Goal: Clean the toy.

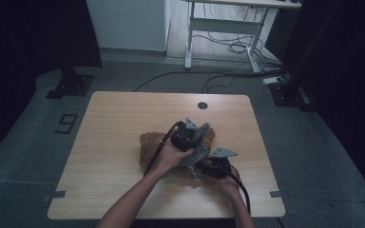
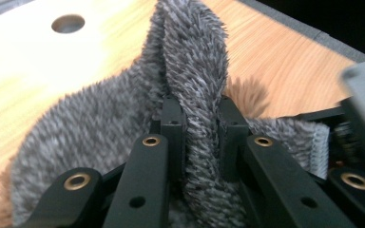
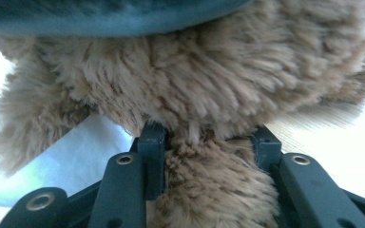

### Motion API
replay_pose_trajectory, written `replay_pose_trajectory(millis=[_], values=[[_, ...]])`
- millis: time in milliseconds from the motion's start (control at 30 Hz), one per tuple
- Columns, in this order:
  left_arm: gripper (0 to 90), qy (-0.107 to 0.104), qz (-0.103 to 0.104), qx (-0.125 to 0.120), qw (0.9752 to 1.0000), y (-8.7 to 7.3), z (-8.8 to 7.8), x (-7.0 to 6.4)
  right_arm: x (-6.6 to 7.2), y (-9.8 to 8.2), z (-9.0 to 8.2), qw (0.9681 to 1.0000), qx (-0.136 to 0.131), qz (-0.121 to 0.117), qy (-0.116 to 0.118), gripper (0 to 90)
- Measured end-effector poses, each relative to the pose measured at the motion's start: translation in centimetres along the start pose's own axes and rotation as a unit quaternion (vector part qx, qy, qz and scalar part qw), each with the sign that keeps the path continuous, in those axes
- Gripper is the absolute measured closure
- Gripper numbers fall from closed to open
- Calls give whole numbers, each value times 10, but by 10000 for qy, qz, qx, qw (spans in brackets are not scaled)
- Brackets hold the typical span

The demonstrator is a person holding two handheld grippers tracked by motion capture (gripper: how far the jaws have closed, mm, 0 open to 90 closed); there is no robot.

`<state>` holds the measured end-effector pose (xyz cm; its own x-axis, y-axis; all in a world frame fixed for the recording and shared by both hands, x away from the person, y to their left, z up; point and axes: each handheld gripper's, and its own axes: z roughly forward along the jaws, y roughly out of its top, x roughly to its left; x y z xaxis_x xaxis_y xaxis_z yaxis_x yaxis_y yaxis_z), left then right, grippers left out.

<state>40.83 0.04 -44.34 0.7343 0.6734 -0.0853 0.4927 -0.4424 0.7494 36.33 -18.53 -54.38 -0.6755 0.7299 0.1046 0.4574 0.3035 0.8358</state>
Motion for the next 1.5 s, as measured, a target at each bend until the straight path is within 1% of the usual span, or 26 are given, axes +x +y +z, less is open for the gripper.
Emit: replay_pose_trajectory(millis=[67, 100, 133, 200, 267, 367, 400, 467, 567, 633, 700, 733, 800, 900, 1033, 1167, 1233, 1333, 1400, 1433, 1500], values=[[770, -51, -144, -59, 9999, -5, -5, 7, 0, -1, 0, 10000, -33, 19, 10, 598], [771, 0, -155, -73, 9999, -7, -8, 9, 0, -1, 0, 10000, -29, 17, -1, 598], [771, 99, -139, -77, 9998, -11, -13, 13, 0, 0, 0, 10000, -26, 29, -8, 599], [773, 220, -144, -72, 9996, -15, -21, 18, 0, 0, 0, 10000, -20, 79, -7, 600], [774, 399, -116, -13, 9991, -18, -30, 26, -1, 0, 0, 9999, -11, 123, 20, 600], [774, 574, -168, 40, 9982, -26, -43, 39, -2, -1, 0, 9998, -21, 178, 53, 599], [774, 620, -212, 28, 9978, -30, -48, 46, -2, -1, 0, 9998, -24, 179, 54, 600], [774, 622, -358, -16, 9974, -38, -58, 57, -2, -1, 0, 9998, -24, 178, 63, 600], [773, 638, -505, -86, 9967, -47, -71, 69, -2, -1, 0, 9998, -46, 193, 82, 602], [772, 724, -574, -117, 9957, -54, -81, 77, -2, -2, 0, 9998, -43, 185, 77, 602], [772, 795, -676, -148, 9944, -59, -88, 84, -2, -2, 0, 9998, -44, 195, 81, 602], [772, 816, -748, -135, 9938, -64, -91, 89, -2, -2, 0, 9998, -42, 201, 83, 602], [772, 811, -867, -121, 9929, -73, -95, 96, -2, -2, 0, 9997, -36, 224, 76, 601], [772, 832, -949, -100, 9920, -84, -96, 102, -2, -2, 0, 9997, -35, 227, 83, 601], [771, 793, -1106, -123, 9906, -98, -98, 109, -2, -2, 0, 9997, -27, 225, 86, 601], [771, 808, -1254, -17, 9888, -112, -97, 117, -3, -2, 0, 9996, -29, 256, 101, 601], [773, 817, -1305, 81, 9880, -120, -93, 120, -3, -2, 0, 9995, -31, 278, 120, 601], [773, 776, -1407, 241, 9867, -132, -85, 123, -3, -2, 0, 9995, -25, 291, 119, 601], [773, 737, -1486, 198, 9859, -134, -86, 126, -3, -2, 0, 9995, -21, 303, 121, 601], [773, 751, -1495, 144, 9858, -131, -89, 127, -3, -2, 0, 9995, -23, 305, 122, 601], [773, 842, -1431, -7, 9861, -120, -98, 127, -4, -3, 1, 9994, -28, 331, 124, 601]])
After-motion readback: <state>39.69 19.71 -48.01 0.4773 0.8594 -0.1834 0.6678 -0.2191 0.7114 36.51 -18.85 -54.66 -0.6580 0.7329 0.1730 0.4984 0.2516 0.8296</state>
